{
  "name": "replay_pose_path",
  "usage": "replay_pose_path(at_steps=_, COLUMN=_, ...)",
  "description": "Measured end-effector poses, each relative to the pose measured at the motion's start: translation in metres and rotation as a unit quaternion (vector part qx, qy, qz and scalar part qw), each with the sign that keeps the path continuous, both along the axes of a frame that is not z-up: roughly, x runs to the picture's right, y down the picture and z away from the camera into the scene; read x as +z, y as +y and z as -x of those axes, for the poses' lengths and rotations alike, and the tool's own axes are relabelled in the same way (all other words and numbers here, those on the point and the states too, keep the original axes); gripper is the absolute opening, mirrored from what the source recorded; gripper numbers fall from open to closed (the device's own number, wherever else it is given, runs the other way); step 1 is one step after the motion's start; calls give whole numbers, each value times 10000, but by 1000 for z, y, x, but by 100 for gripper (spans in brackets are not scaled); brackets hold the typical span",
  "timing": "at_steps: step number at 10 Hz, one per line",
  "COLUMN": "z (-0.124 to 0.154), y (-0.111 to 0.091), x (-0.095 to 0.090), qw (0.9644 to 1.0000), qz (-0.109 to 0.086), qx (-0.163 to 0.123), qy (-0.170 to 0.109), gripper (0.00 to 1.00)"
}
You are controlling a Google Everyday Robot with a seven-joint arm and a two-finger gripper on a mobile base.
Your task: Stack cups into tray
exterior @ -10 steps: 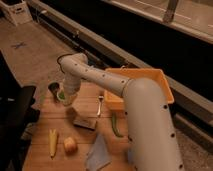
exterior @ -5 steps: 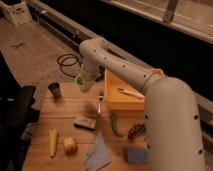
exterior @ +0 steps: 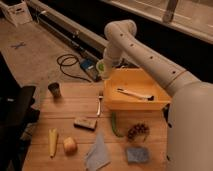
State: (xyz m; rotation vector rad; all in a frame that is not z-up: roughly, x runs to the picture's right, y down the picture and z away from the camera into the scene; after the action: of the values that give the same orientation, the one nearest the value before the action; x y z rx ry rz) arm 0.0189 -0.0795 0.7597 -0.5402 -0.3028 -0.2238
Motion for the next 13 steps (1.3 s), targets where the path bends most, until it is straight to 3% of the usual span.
replay_pose_path(at_steps=5, z=3, y=0, x=0, qw=10000, qz=-1, qx=-17, qy=-19, gripper=0)
replay_pose_path(at_steps=8, z=-14, y=-3, x=0, qw=9993, qz=-146, qx=213, qy=287, gripper=0)
replay_pose_path(at_steps=11, z=-75, y=-6, x=-10, qw=9936, qz=-381, qx=695, qy=799, gripper=0)
replay_pose_path(at_steps=13, z=-116, y=-3, x=-8, qw=9864, qz=-425, qx=1138, qy=1104, gripper=0)
